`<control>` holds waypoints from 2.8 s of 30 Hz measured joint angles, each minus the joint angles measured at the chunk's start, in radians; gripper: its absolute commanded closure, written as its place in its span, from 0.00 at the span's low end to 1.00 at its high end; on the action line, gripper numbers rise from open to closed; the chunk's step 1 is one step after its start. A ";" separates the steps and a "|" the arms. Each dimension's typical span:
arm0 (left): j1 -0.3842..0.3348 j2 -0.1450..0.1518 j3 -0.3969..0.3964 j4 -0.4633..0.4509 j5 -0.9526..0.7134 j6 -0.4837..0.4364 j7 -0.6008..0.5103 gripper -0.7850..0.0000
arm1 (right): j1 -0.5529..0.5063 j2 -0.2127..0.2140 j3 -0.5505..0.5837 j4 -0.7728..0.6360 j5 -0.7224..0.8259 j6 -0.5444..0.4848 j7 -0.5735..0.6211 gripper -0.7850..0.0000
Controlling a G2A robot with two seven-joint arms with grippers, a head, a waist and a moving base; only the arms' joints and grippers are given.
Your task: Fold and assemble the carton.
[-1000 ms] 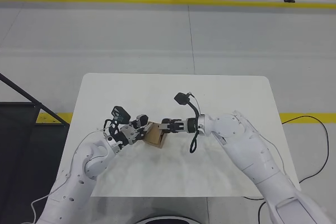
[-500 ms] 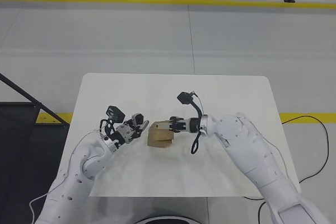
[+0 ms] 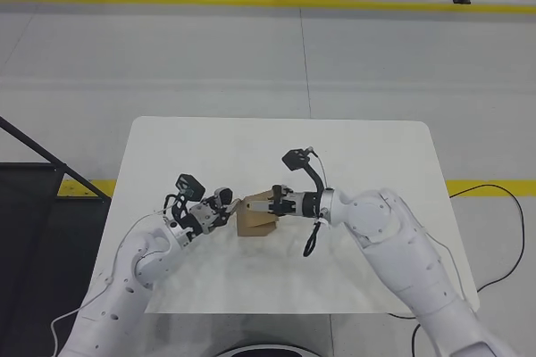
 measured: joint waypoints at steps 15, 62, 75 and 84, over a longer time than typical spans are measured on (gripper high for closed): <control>-0.009 0.000 0.015 0.022 0.009 -0.017 0.004 0.57 | -0.070 0.022 0.054 -0.139 -0.118 0.105 -0.027 0.00; 0.007 0.005 0.018 -0.032 0.022 -0.023 0.062 0.56 | -0.010 -0.016 -0.097 -0.232 -0.402 0.417 0.068 0.56; 0.001 0.005 0.029 -0.027 0.039 -0.018 0.048 0.57 | -0.002 -0.026 -0.093 -0.212 -0.398 0.414 0.076 0.52; 0.000 0.006 0.032 -0.024 0.043 -0.022 0.047 0.58 | -0.005 -0.030 -0.085 -0.210 -0.409 0.427 0.079 0.00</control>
